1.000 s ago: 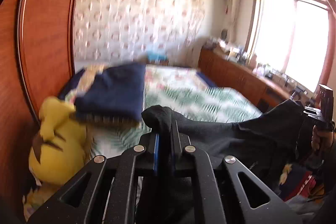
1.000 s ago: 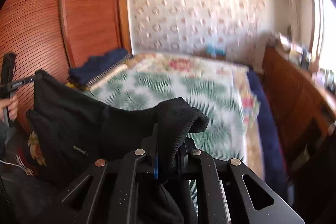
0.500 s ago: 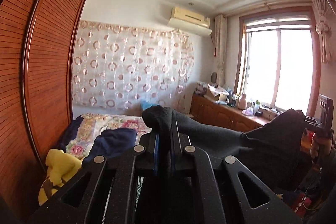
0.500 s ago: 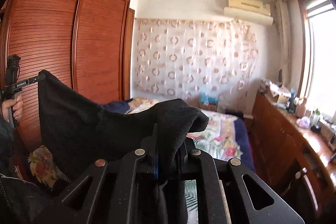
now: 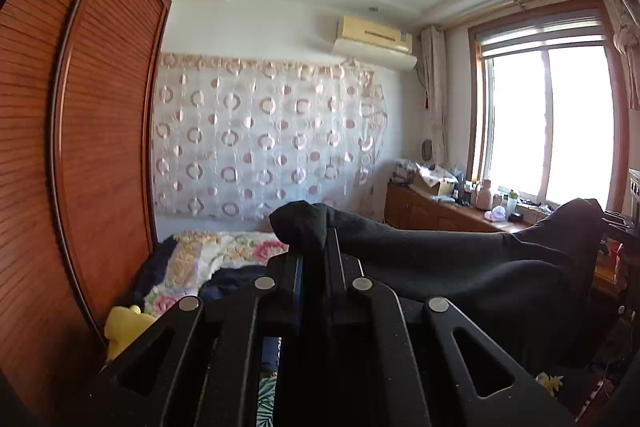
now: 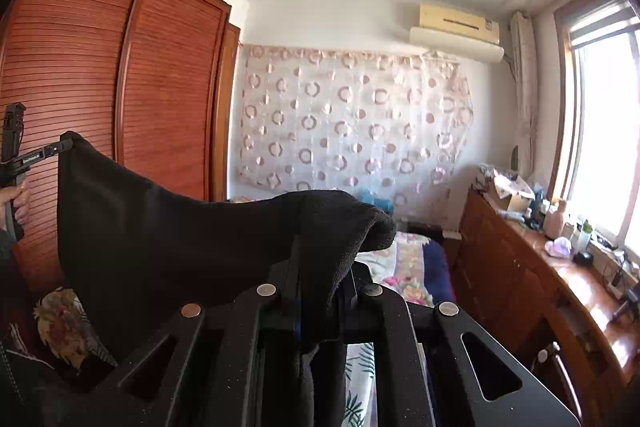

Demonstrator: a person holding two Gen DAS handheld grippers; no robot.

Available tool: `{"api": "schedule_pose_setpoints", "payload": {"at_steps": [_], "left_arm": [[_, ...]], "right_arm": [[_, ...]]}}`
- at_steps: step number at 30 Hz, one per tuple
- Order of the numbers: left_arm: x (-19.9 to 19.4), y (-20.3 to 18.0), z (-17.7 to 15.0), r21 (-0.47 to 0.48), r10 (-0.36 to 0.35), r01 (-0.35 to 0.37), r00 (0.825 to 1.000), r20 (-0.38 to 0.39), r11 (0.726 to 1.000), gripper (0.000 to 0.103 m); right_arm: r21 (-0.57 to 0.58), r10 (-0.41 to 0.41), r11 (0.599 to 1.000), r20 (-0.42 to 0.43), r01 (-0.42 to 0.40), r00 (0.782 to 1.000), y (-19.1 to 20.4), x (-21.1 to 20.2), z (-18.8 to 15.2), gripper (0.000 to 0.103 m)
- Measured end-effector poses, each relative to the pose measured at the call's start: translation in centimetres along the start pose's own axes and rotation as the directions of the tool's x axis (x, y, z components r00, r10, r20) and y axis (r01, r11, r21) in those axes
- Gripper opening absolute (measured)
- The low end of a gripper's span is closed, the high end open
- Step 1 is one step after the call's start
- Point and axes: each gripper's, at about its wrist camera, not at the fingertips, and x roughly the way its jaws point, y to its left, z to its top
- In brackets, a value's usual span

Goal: Fold small clothes

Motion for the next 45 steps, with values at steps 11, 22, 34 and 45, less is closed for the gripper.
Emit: {"api": "schedule_pose_setpoints", "payload": {"at_steps": [11,22,34,45], "left_arm": [[7.7,0.3,-1.1,0.033,0.061,-0.059,0.995,-0.081,0.998,0.009],[21.0,0.1,-6.6,0.094,0.126,-0.105,0.959,-0.253,0.99,0.009],[26.1,0.2,-11.1,0.168,0.175,-0.124,0.925,-0.338,0.978,0.028],[20.0,-1.7,-12.9,0.121,0.029,0.024,0.908,-0.417,0.992,0.076]], "right_arm": [[-0.017,-0.069,0.998,-0.082,0.068,0.994,0.5,8.6,2.6,0.011],[-0.006,-0.117,0.993,-0.245,0.12,0.962,-0.1,22.6,3.3,0.012],[0.099,-0.14,0.974,-0.44,0.202,0.887,-1.0,31.5,3.1,0.041],[0.156,-0.033,0.981,-0.445,0.114,0.895,0.8,22.8,3.7,0.049]]}}
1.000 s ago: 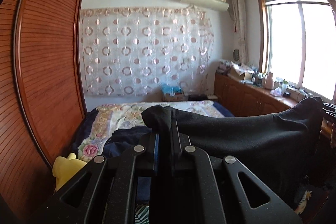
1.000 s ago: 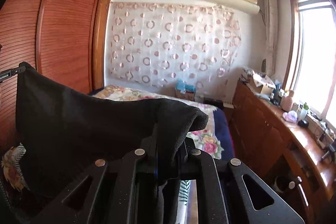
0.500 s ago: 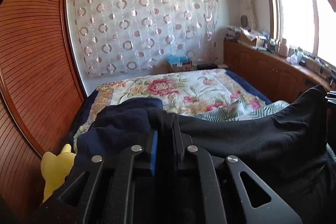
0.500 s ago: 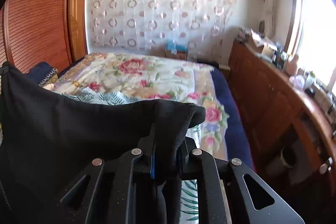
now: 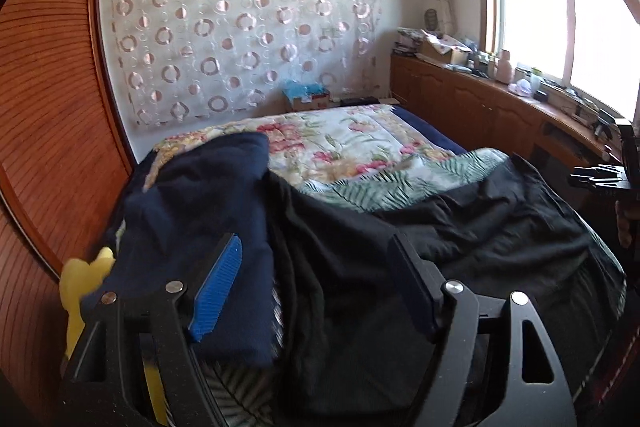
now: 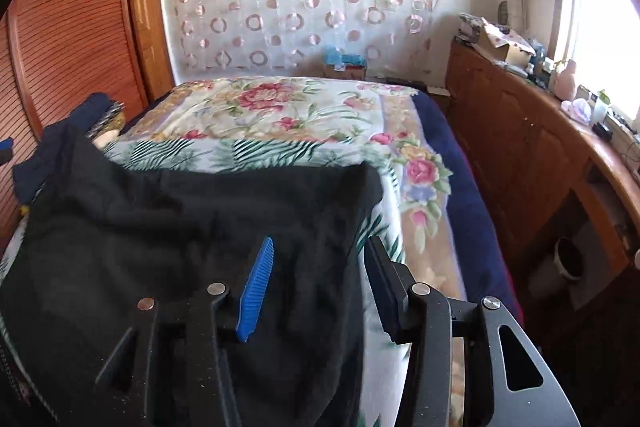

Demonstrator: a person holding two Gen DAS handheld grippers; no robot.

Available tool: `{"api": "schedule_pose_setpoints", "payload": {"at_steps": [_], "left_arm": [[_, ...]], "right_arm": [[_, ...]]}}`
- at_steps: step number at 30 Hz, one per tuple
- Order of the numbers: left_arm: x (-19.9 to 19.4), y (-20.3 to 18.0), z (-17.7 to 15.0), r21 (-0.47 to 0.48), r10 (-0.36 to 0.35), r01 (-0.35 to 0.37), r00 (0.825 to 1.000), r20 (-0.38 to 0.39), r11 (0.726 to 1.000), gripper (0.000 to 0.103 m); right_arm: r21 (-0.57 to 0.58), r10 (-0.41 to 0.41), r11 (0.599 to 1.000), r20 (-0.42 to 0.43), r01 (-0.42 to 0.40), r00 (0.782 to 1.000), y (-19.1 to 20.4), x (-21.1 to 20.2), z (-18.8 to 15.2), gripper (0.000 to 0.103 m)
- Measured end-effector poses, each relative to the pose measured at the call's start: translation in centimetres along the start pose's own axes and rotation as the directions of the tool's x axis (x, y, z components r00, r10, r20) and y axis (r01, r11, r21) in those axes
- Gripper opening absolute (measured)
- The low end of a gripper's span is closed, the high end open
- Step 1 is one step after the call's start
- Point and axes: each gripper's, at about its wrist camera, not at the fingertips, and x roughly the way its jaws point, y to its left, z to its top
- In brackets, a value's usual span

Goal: Fold small clothes

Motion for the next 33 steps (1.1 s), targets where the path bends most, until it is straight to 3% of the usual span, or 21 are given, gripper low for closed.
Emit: {"api": "schedule_pose_setpoints", "payload": {"at_steps": [8,18,28,33], "left_arm": [[0.6,-2.0,-6.4,-0.011,-0.058,0.057,0.988,-0.143,0.998,0.076],[3.7,-2.5,-9.7,0.003,-0.057,0.06,0.959,-0.277,0.998,0.076],[4.3,-2.6,-10.2,0.001,-0.062,0.065,0.956,-0.287,0.998,0.079],[4.4,-2.6,-10.1,0.0,-0.064,0.067,0.956,-0.288,0.998,0.08]], "right_arm": [[0.0,0.075,0.997,-0.045,-0.075,0.996,0.5,-5.3,-6.4,0.049],[0.018,0.073,0.997,-0.108,-0.072,0.991,-0.4,-7.0,-7.7,0.049],[0.068,0.081,0.995,-0.122,-0.073,0.989,-1.9,-8.8,-8.3,0.049],[0.077,0.104,0.992,-0.105,-0.096,0.989,-2.2,-6.9,-7.6,0.049]]}}
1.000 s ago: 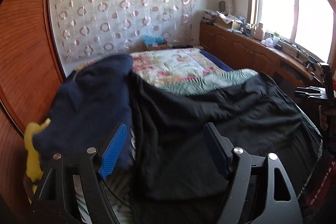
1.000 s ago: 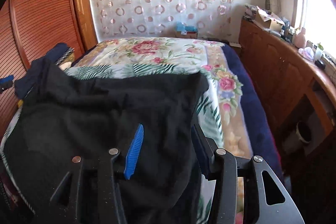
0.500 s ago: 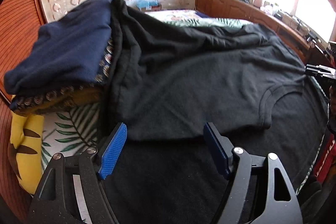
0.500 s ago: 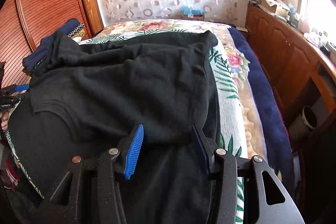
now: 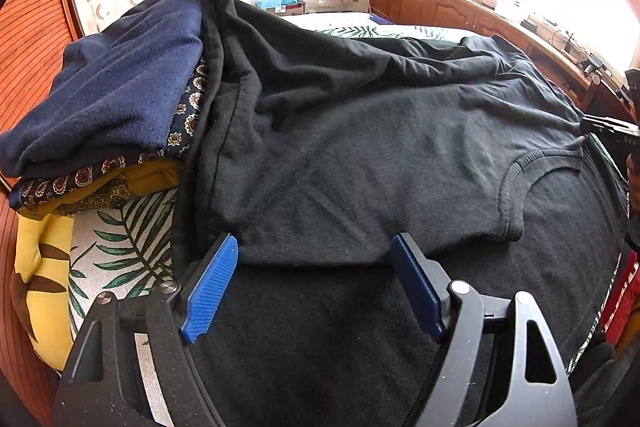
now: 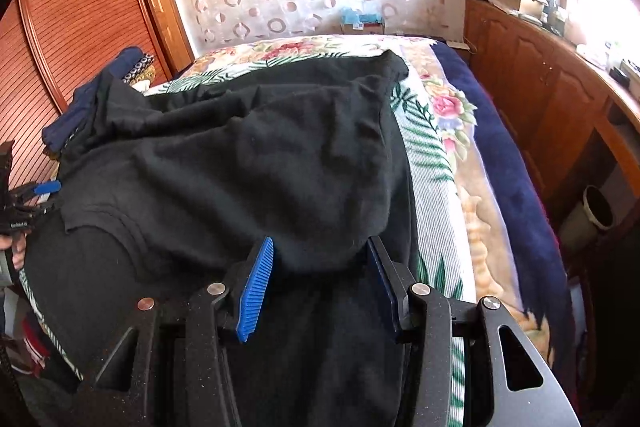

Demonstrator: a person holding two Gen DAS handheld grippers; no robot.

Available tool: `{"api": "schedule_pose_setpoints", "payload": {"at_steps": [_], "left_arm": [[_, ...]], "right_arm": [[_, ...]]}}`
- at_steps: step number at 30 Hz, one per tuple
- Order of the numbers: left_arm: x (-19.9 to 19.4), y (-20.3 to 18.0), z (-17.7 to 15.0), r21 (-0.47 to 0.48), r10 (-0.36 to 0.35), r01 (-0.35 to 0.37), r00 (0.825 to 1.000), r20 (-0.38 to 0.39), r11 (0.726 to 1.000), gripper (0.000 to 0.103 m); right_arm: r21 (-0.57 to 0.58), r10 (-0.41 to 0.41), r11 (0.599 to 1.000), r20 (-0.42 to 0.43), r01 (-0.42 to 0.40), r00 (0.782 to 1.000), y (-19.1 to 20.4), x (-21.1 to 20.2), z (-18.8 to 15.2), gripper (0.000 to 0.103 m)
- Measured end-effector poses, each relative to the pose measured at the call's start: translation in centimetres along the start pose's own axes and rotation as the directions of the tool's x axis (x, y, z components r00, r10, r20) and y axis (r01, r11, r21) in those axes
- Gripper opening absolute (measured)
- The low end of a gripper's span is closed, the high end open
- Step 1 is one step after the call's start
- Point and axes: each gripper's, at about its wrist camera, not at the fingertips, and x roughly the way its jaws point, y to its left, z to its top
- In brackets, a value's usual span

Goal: Fold small clothes

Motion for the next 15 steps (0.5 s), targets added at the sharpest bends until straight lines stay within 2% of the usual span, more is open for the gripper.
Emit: {"api": "schedule_pose_setpoints", "payload": {"at_steps": [3,8,15], "left_arm": [[0.1,-0.1,0.1,0.0,-0.001,0.001,1.0,-0.001,1.0,0.081],[0.1,0.0,0.1,-0.001,-0.005,0.005,1.0,-0.001,1.0,0.081],[-0.2,0.1,-0.3,0.006,-0.005,0.005,1.0,-0.004,1.0,0.082]], "right_arm": [[-0.003,0.004,1.0,-0.009,-0.004,1.0,-0.2,0.6,0.1,0.049],[-0.024,-0.04,0.999,-0.011,0.04,0.999,-0.1,2.7,0.2,0.049],[-0.046,-0.067,0.997,0.006,0.067,0.998,0.7,3.3,-0.1,0.049]]}}
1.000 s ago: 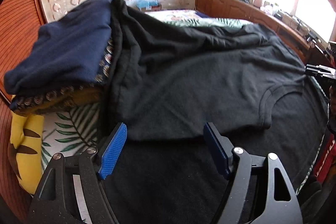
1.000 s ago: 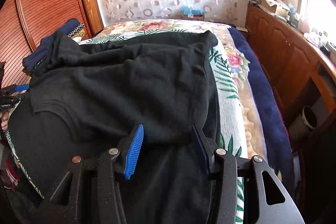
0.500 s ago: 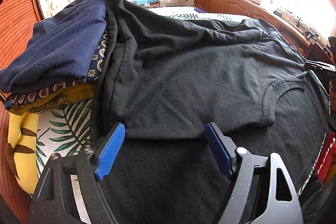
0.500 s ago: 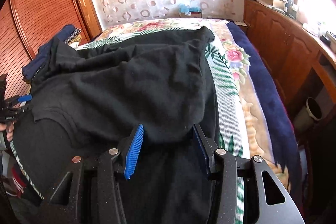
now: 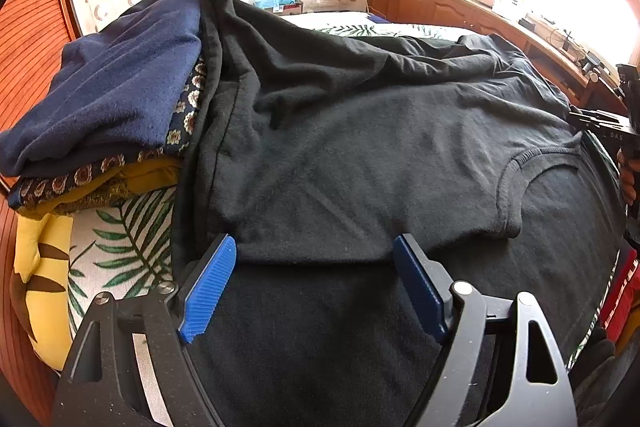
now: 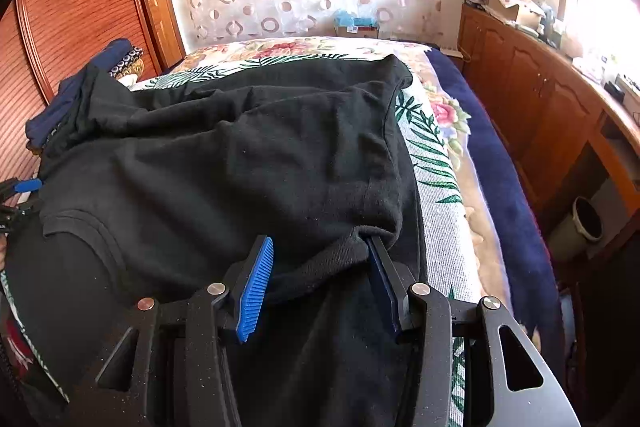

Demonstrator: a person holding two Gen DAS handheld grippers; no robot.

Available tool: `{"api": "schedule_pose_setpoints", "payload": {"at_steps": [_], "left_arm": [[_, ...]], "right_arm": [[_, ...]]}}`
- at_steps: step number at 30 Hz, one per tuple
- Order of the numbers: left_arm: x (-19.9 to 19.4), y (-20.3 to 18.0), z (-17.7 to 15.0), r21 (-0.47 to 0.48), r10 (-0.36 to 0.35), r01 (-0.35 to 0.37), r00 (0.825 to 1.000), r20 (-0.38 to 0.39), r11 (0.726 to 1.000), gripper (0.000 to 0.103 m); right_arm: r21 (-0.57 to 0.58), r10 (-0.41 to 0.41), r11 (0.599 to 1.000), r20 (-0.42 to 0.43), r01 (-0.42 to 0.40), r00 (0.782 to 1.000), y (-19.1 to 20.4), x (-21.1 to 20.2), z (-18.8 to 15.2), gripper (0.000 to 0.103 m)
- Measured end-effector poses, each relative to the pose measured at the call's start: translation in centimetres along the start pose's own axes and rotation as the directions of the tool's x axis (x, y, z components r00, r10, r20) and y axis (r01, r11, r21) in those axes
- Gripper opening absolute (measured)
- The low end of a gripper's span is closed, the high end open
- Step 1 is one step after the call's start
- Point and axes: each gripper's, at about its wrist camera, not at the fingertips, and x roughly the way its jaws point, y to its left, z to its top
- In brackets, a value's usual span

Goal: Fold small clothes

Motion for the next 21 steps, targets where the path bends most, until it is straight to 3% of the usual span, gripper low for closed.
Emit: {"api": "schedule_pose_setpoints", "payload": {"at_steps": [6,13,15,19,21], "left_arm": [[-1.6,0.9,-1.0,-0.04,0.009,-0.008,1.0,0.016,0.999,0.076],[-3.1,3.3,-1.5,-0.149,-0.018,0.026,0.998,0.06,0.988,0.049],[-2.9,3.6,-1.0,-0.16,-0.027,0.036,0.998,0.057,0.987,0.046],[-1.9,4.0,0.2,-0.153,0.024,-0.018,0.999,0.037,0.988,0.035],[-1.4,4.3,0.4,-0.156,0.055,-0.05,0.998,0.028,0.986,0.035]], "right_arm": [[-0.011,-0.01,1.0,0.0,0.01,1.0,0.8,1.2,0.4,0.049],[-0.009,-0.007,1.0,0.0,0.007,1.0,0.6,1.1,0.6,0.049],[-0.01,-0.006,1.0,0.001,0.006,1.0,0.6,1.1,0.6,0.049],[-0.01,-0.003,1.0,0.002,0.003,1.0,0.5,1.3,0.6,0.049],[-0.011,-0.003,1.0,0.002,0.003,1.0,0.5,1.3,0.6,0.049]]}}
